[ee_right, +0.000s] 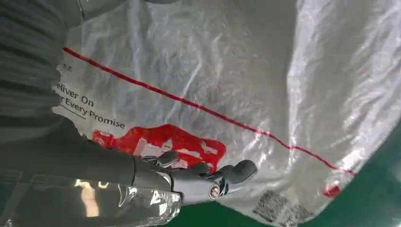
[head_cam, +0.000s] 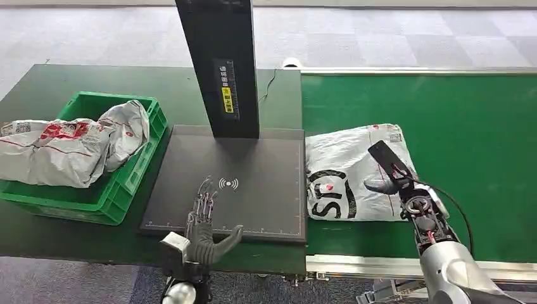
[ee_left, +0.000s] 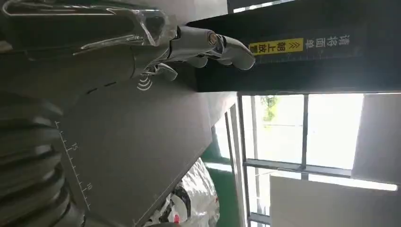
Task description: Moved the parcel from conveyor to table for the left to box.
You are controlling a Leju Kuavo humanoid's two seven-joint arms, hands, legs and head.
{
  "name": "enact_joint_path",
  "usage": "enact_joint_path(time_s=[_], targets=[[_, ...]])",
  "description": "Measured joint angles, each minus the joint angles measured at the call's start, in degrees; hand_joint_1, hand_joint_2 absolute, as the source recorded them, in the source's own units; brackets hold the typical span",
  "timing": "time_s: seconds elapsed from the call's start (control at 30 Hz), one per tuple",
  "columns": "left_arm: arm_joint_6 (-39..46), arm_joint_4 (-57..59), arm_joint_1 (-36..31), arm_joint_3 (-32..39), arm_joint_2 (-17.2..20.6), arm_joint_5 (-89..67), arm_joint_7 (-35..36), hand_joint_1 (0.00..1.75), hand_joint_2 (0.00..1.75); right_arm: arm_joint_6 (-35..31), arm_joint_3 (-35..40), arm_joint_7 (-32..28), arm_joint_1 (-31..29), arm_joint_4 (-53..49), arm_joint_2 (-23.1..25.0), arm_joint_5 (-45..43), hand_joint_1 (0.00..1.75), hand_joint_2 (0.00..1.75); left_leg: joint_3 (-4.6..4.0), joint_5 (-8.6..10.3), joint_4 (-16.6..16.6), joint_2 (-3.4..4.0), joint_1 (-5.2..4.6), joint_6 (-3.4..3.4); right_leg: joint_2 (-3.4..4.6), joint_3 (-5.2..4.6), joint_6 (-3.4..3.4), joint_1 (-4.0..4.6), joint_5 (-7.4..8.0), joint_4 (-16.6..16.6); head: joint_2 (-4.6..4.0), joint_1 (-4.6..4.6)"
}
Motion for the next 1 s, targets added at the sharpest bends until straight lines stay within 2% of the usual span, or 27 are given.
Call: enact_joint_path(time_s=[0.2,0.6,0.7,0.73,0.77,0.9,1.0], targets=[[0.3,0.1,0.0,-0.2,0.3,0.0,0.1,0.00,1.75,9.5,0.0,5.0,-1.7,3.6,0.3,1.0,0.00,1.75,0.01,0.01,0.0,-0.01,0.00,0.00,-0.01,0.01,0.00,0.00,0.00,0.0,0.00,0.00],[0.3,0.2,0.0,-0.2,0.5,0.1,0.2,0.00,1.75,10.9,0.0,5.6,-2.8,5.8,0.5,1.2,0.00,1.75,0.01,0.01,0.0,-0.01,0.00,0.00,-0.01,0.01,0.00,-0.01,0.01,0.0,0.00,0.00],[0.0,0.5,-0.2,-0.2,0.5,0.0,0.4,0.00,1.75,16.4,0.3,7.4,-3.1,6.1,0.3,2.8,0.00,1.75,0.04,0.01,0.0,-0.01,0.00,0.00,-0.01,0.02,0.00,-0.01,0.01,0.0,-0.02,0.02],[0.0,0.6,-0.3,-0.3,0.6,-0.1,0.6,0.00,1.75,17.8,0.5,7.5,-3.1,6.1,0.2,3.2,0.30,1.75,0.05,0.01,0.0,0.00,0.00,0.00,-0.01,0.03,0.00,-0.01,0.01,0.0,0.00,0.00],[0.0,0.6,-0.3,-0.3,0.6,-0.3,0.8,0.00,1.75,19.4,0.8,7.7,-3.2,6.1,0.1,3.8,1.75,1.75,0.06,0.01,0.0,0.00,0.00,0.00,0.00,0.04,0.00,-0.01,0.01,0.0,0.00,0.02],[0.1,0.6,-0.4,-0.3,0.9,-0.5,1.4,0.00,1.75,23.8,2.1,7.5,-3.9,6.3,-0.8,5.6,1.75,1.75,0.08,0.01,0.0,-0.01,0.00,0.00,-0.01,0.07,0.00,-0.01,0.01,0.0,0.00,0.00],[0.2,0.6,-0.4,-0.2,1.1,-0.5,1.5,0.00,1.75,24.5,3.0,7.5,-4.4,6.4,-1.2,5.8,1.75,1.75,0.08,0.01,0.0,-0.01,0.00,0.00,-0.01,0.07,0.00,-0.01,0.01,0.0,0.00,0.02]])
